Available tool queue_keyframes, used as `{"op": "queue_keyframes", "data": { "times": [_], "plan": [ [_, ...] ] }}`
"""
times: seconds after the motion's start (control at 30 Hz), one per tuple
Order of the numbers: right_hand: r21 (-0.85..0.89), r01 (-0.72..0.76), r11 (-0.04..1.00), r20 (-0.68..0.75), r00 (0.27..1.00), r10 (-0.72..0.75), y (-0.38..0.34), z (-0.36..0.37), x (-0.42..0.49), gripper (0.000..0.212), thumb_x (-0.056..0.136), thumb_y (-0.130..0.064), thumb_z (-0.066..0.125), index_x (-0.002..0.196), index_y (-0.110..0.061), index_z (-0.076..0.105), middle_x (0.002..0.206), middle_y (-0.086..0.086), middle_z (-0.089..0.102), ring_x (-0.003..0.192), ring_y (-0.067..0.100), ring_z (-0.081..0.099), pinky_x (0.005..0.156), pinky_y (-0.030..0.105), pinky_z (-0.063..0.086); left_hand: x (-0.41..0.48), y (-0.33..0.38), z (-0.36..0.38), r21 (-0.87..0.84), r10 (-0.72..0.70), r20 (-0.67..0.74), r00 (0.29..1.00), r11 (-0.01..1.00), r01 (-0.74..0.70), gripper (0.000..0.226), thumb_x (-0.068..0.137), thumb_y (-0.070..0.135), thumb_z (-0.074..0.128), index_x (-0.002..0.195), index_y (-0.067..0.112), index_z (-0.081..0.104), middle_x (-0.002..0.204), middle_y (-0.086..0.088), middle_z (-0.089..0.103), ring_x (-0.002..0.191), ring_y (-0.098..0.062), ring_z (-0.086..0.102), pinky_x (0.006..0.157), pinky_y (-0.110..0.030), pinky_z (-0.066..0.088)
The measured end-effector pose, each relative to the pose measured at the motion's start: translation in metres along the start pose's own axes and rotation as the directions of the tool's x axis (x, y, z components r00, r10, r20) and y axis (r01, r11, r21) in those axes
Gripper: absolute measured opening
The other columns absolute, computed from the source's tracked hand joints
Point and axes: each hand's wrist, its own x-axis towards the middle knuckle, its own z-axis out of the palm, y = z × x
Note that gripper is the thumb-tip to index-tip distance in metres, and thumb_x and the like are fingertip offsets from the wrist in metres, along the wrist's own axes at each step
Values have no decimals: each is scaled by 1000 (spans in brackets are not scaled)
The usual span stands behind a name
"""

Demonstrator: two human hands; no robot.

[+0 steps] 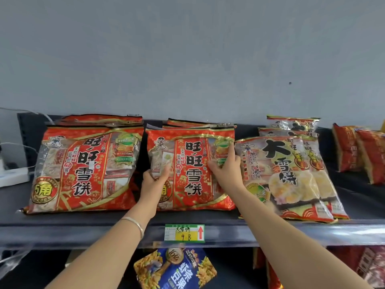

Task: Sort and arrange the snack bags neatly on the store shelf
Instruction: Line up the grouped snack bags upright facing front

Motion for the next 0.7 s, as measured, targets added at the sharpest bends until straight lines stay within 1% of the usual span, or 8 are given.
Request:
{"op": "queue_keyframes", "data": {
  "times": [0.07, 0.13, 0.2, 0.3, 0.37, 0.43, 0.57, 0.7],
  "plan": [
    [-105, 31, 994, -39, 999, -35, 7, 2, 0, 80, 95, -38, 55, 154, -23, 3, 153, 13, 18, 132, 32, 38, 101, 41, 40, -2, -1, 7, 54, 24, -3, 1000, 998, -23, 78, 85, 53, 56, 146, 17, 22, 147, -3, 34, 133, -25, 35, 102, -40, 32],
    [-308, 71, 949, -91, 991, -103, 13, 4, -1, 61, 100, -33, 43, 153, -23, 13, 158, 14, 7, 141, 38, 21, 108, 47, 32, -4, 0, 14, 105, 31, 20, 999, 994, -33, 67, 88, 50, 54, 141, 17, 28, 141, -4, 41, 128, -24, 41, 95, -35, 34],
    [-435, 94, 895, -91, 985, -148, 14, 5, -2, 51, 103, -29, 34, 152, -28, 19, 161, 12, -3, 146, 39, 5, 115, 48, 20, -3, 1, 19, 126, 40, 14, 999, 991, -41, 68, 88, 50, 54, 142, 18, 28, 140, -7, 42, 126, -25, 43, 96, -34, 36],
    [-492, 161, 856, -69, 973, -222, 11, 2, -1, 49, 102, -26, 36, 149, -31, 25, 161, 8, -5, 148, 33, -5, 119, 46, 8, -5, 5, 21, 323, 111, -97, 989, 943, -75, 79, 87, 52, 54, 149, 23, 15, 150, -11, 26, 134, -32, 33, 107, -51, 31],
    [-533, 243, 810, -40, 949, -312, 8, 1, -2, 47, 99, -27, 42, 145, -26, 34, 161, 9, 2, 148, 32, -3, 119, 45, 7, -10, 12, 20, 485, 263, -176, 948, 862, -149, 75, 88, 46, 56, 148, 23, 17, 149, -11, 26, 135, -32, 32, 106, -53, 32],
    [-554, 335, 762, 12, 919, -395, 2, 4, -3, 43, 98, -28, 46, 140, -22, 42, 160, 11, 11, 148, 32, 1, 119, 45, 8, -15, 20, 16, 545, 399, -159, 903, 798, -257, 66, 89, 38, 58, 145, 21, 27, 145, -11, 32, 133, -30, 33, 106, -49, 34],
    [-511, 491, 705, 113, 852, -511, -19, 26, -11, 37, 97, -29, 49, 133, -20, 52, 156, 11, 25, 147, 31, 11, 118, 45, 14, -21, 33, -4, 605, 542, -62, 838, 689, -401, 51, 90, 26, 60, 137, 17, 42, 139, -6, 42, 131, -22, 35, 106, -35, 30],
    [-411, 629, 660, 233, 772, -591, -51, 58, -20, 38, 96, -24, 49, 133, -18, 53, 153, 11, 32, 145, 31, 19, 117, 42, 20, -19, 43, -46, 659, 617, -38, 786, 606, -445, 46, 89, 20, 60, 133, 16, 46, 135, -4, 44, 128, -20, 39, 101, -26, 30]
  ]
}}
